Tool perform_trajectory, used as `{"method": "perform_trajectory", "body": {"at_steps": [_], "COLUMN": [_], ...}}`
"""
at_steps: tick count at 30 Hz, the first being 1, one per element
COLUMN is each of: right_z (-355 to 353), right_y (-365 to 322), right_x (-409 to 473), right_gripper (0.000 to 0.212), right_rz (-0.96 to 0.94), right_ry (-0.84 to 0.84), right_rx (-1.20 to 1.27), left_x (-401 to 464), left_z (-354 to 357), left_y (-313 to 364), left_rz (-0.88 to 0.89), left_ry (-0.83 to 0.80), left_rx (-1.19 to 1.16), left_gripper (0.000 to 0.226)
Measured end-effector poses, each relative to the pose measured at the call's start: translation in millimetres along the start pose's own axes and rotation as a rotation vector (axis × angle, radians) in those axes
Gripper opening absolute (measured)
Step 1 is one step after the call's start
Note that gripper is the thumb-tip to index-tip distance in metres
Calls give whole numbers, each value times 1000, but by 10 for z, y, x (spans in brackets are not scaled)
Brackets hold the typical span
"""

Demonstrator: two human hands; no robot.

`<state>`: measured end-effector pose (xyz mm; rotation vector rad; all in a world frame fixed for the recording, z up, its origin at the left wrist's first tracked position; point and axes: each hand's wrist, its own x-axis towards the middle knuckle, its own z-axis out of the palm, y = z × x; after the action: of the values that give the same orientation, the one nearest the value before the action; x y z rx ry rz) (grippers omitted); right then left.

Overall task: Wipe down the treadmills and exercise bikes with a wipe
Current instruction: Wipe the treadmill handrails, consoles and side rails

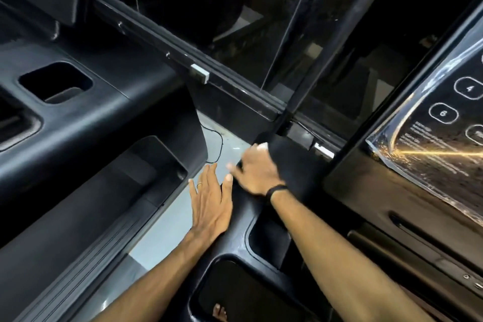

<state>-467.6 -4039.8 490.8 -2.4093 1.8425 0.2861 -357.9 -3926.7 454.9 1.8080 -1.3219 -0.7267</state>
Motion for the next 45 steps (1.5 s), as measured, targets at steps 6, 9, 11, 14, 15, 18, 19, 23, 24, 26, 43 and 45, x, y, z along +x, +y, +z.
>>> {"method": "perform_trajectory", "body": {"at_steps": [6,9,11,14,15,18,19,23,24,26,43,45], "right_z": [136,147,51,26,80,217,262,206,169,158,77,-71], "right_y": [-384,-34,104,-204,-383,-787,-790,-256,-57,250,632,881], "right_x": [-994,-375,-39,-59,-198,-990,-1168,-1064,-996,-974,-2409,-2675], "right_gripper": [64,64,69,87,83,82,78,45,44,57,41,39], "right_rz": [-722,-489,-260,-210,-268,-584,-685,-637,-513,-184,257,117], "right_ry": [-205,-52,-23,-147,-175,-221,-230,-46,36,119,19,-3], "right_rx": [48,-104,-220,-276,-279,-90,-36,25,3,7,285,521], "left_x": [93,47,-11,-50,-39,-11,-6,-65,-102,-189,-885,-1110], "left_z": [-454,-546,-517,-468,-475,-559,-588,-629,-618,-556,130,257], "left_y": [-245,-320,-293,-201,-185,-236,-269,-336,-297,-164,964,1165], "left_rz": [-88,-107,-96,-110,-122,-146,-143,-133,-135,-116,366,437], "left_ry": [111,89,56,41,53,78,75,14,-2,-34,-262,-266], "left_rx": [-74,-69,-79,-135,-155,-174,-169,-148,-152,-167,-36,-39], "left_gripper": [77,76,78,72,66,62,68,76,76,75,58,39]}}
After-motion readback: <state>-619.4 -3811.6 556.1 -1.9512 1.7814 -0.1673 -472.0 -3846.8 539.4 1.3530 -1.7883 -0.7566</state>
